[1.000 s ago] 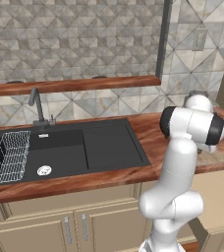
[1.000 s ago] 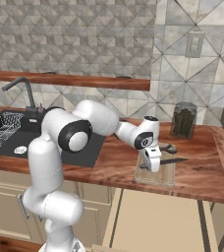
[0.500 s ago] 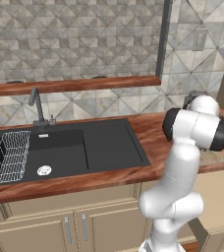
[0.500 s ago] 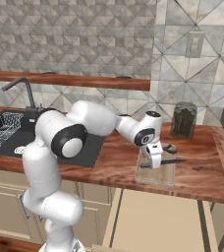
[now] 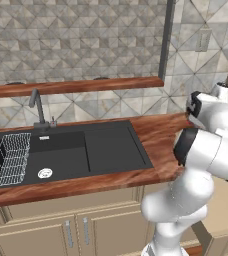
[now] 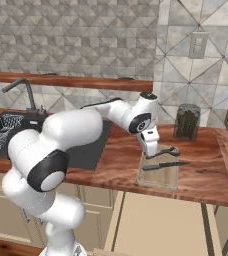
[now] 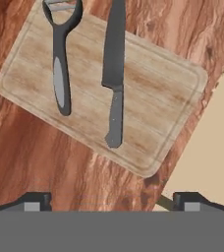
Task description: Open the drawer on the right and place the cutting tools on the cutting board.
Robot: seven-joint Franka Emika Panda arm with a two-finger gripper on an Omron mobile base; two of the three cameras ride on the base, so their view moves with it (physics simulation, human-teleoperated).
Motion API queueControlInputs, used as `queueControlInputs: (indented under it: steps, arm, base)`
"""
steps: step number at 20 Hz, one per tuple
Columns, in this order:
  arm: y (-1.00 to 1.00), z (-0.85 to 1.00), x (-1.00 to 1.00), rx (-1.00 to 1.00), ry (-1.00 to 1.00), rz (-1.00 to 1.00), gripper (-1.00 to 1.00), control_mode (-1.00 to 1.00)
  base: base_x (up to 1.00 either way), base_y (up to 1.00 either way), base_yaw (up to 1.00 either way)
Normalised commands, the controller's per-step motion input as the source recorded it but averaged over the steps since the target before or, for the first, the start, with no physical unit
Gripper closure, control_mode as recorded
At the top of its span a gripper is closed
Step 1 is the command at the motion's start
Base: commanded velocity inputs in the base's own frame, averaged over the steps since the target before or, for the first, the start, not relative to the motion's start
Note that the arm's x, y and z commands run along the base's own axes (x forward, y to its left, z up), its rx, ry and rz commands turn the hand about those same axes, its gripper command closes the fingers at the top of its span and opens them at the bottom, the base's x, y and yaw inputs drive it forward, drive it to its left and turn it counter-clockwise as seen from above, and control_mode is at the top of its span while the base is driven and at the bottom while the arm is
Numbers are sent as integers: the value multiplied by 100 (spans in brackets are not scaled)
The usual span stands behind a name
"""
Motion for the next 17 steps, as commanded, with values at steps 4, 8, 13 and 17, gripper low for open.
queueControlInputs:
  steps: [4,8,13,17]
  arm:
    - [49,95,-45,0,18,12,-100,-100]
    - [56,68,-57,0,16,18,-100,-100]
    - [47,41,-65,0,15,21,-100,-100]
    - [56,9,-61,0,9,26,-100,-100]
  base:
    - [0,0,0]
    - [0,0,0]
    - [0,0,0]
    - [0,0,0]
